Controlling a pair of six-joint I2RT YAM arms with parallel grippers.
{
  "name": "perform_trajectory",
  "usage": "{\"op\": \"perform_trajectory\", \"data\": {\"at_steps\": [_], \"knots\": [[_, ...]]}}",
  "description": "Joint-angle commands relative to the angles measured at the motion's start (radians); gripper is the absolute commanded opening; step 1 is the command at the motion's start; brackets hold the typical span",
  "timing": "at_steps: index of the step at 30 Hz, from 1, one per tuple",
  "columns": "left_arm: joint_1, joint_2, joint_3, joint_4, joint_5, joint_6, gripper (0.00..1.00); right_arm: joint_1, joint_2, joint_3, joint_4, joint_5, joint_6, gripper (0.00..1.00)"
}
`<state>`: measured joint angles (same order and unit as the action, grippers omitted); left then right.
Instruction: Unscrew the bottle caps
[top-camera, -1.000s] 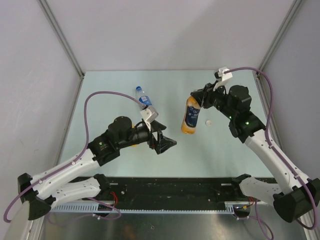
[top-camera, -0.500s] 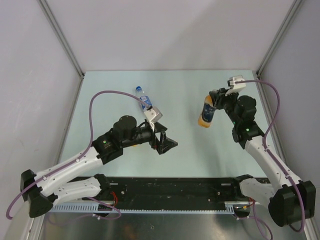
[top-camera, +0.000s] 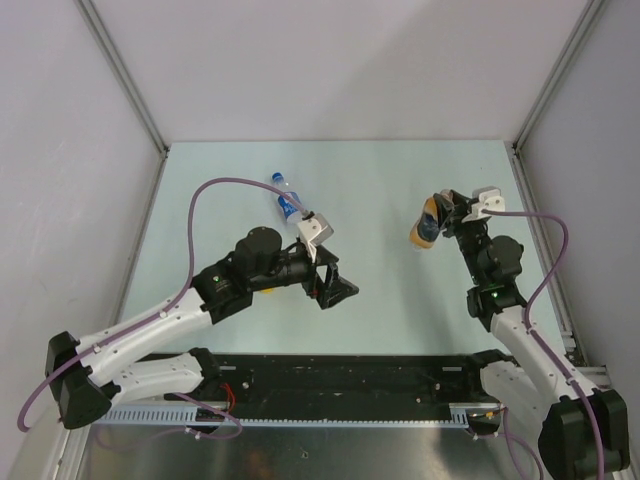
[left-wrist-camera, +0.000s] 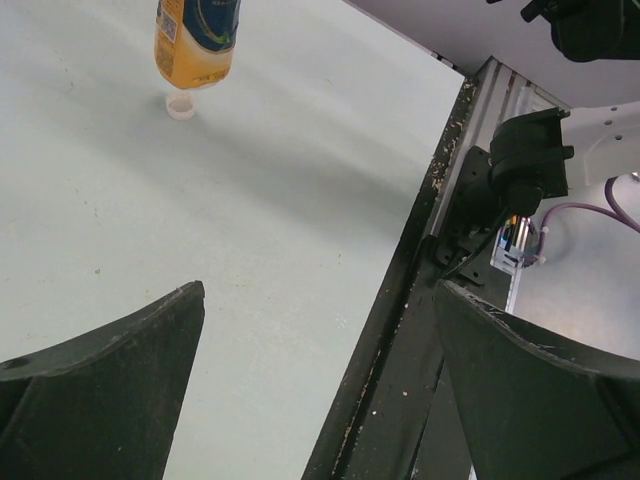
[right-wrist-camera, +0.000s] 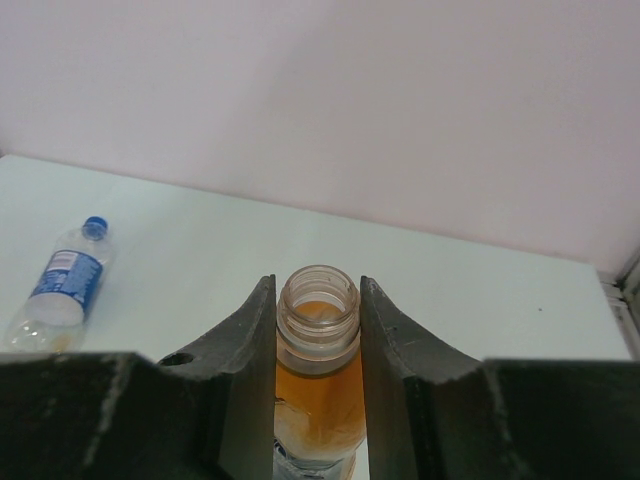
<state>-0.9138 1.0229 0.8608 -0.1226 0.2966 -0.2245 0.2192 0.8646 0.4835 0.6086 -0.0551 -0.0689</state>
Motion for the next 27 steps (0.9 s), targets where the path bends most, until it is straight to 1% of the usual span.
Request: {"op": "perform_trajectory", "data": {"at_steps": [1, 9, 22, 27], "knots": [[0.001, -0.005, 0.048, 0.009, 0.042, 0.032, 0.99, -0.014, -0.016, -0.045, 0.203, 0.079, -0.068, 0.0], [0.002, 0.007, 0.04, 0.007, 0.058, 0.028, 0.99, -0.04, 0.08, -0.052, 0.315, 0.125, -0.07, 0.0], [0.003, 0.006, 0.034, 0.003, 0.051, 0.031, 0.99, -0.055, 0.344, -0.052, 0.539, 0.275, -0.102, 0.0], [0.001, 0.005, 0.026, 0.003, 0.039, 0.031, 0.99, -0.057, 0.424, -0.052, 0.572, 0.313, -0.088, 0.0]]}}
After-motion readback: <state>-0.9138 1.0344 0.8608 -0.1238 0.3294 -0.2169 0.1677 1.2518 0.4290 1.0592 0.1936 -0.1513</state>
